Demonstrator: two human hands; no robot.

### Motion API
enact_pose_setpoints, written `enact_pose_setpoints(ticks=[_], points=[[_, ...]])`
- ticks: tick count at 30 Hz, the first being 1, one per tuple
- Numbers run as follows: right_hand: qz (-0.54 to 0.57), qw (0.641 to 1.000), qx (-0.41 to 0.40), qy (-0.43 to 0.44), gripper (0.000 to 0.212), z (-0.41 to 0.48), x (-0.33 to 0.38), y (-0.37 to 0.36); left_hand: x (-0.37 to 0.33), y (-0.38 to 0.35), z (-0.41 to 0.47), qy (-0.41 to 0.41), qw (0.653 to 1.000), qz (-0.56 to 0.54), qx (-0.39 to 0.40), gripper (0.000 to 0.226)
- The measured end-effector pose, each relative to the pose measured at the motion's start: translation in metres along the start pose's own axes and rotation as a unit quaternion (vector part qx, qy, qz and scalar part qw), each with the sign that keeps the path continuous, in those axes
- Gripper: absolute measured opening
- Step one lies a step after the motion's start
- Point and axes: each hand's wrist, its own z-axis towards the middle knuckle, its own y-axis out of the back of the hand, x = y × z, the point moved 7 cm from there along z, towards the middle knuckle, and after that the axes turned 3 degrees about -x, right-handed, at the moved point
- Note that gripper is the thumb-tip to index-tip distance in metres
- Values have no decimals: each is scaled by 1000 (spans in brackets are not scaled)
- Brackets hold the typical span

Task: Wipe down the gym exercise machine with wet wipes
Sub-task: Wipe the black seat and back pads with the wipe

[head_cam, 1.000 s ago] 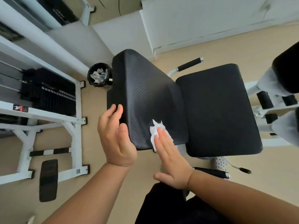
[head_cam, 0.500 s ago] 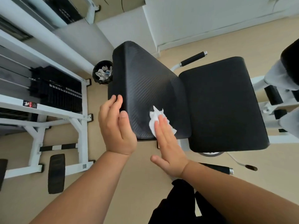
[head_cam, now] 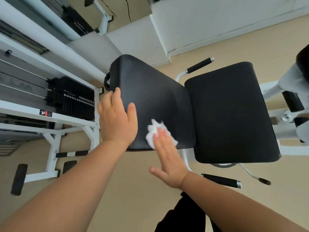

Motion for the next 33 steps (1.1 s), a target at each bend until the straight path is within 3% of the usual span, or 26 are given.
enact_pose_setpoints(ticks=[2,4,6,9,12,15,17,19,21,23,25,29,33], points=[[18,990,2,-137,96,-5,-57,-1,4,-1,-1,6,1000,-4,1,64],[69,957,-3,-281,102,15,-97,6,5,-1,-2,9,1000,-4,-6,63],[123,929,-34,-346,106,56,-114,23,5,0,-3,9,1000,0,-17,63],[85,956,-58,-273,93,126,-89,49,7,0,-3,10,1000,-6,-29,63],[61,994,-25,-89,90,149,-13,45,9,1,-4,2,999,-20,-42,63],[76,995,-16,57,75,109,40,35,11,2,-5,-9,998,-39,-51,62],[52,996,-10,74,81,68,25,23,11,3,-6,-16,997,-48,-57,61],[-9,999,-5,36,88,27,-18,10,11,1,-6,-12,997,-51,-54,61],[-23,998,8,-61,93,8,-67,6,11,1,-7,-4,997,-54,-51,60],[33,978,12,-205,100,23,-96,13,11,2,-7,-1,997,-60,-55,58],[93,959,-17,-268,99,68,-98,30,12,3,-8,1,995,-79,-57,58],[75,989,-16,-129,91,148,-25,54,14,6,-4,-38,991,-108,-66,61],[51,997,-8,51,91,93,47,24,16,7,-4,-38,989,-124,-71,62]])
